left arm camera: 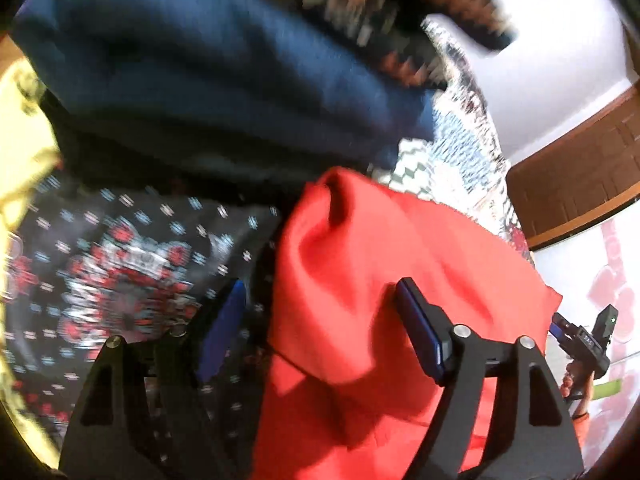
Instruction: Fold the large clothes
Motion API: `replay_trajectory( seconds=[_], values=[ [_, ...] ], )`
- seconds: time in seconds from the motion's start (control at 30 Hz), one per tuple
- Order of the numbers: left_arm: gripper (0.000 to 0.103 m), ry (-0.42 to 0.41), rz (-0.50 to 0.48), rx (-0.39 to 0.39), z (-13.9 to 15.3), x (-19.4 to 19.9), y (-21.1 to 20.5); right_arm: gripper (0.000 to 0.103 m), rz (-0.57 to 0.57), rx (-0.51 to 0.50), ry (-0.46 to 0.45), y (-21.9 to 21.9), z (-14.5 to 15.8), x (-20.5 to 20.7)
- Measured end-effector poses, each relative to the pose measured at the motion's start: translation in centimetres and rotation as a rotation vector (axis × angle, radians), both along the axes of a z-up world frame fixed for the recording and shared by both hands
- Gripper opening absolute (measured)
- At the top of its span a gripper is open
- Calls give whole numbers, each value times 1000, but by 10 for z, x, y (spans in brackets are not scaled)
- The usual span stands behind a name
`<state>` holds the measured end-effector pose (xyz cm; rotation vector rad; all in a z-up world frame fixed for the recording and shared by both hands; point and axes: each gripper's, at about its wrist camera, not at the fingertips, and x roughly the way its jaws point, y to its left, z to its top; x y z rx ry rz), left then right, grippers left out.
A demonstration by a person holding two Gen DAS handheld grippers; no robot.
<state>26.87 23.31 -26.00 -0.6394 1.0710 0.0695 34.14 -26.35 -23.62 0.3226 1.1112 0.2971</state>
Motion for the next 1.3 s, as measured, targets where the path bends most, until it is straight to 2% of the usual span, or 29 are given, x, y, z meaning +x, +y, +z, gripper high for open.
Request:
replay_trajectory(
  seconds=[0.17,0.23,0.27,0.37,0.43,0.47,0.53,0.6,0.63,0.67,0.73,0.8,0.93,1.1,1.3],
  values=[
    [77,5,-25,-155,-29,11,-15,59,86,43,75,20,-26,15],
    [78,1,-27,-145,-31,14,-22,59,100,23,67,28,-32,13],
    [77,-7,-31,-136,-30,14,-24,56,105,10,54,31,-32,12],
    [61,-20,-35,-95,-25,20,-35,26,112,33,53,31,-30,13],
    [45,-24,-34,-59,-21,28,-46,15,100,62,49,26,-28,13],
    [42,-27,-36,-38,-17,25,-48,13,97,69,39,24,-25,11],
    [30,-27,-39,1,-8,24,-49,11,94,70,0,21,-14,6],
    [25,-13,-39,35,-1,24,-55,11,94,71,-44,21,1,3],
    [16,-8,-43,54,2,21,-58,11,94,74,-61,21,6,3],
    [14,-19,-62,56,7,21,-63,10,94,76,-85,21,16,1],
    [14,-41,-82,129,21,9,-72,10,98,75,-124,22,30,0],
    [14,-60,-97,169,35,9,-84,10,108,74,-157,22,42,-2],
    [14,-128,-128,219,69,17,-111,10,123,67,-206,23,64,0],
    [14,-188,-164,261,98,51,-136,10,130,19,-266,28,85,14],
    [14,-197,-192,321,94,114,-147,10,98,-46,-296,29,92,54]
  ],
)
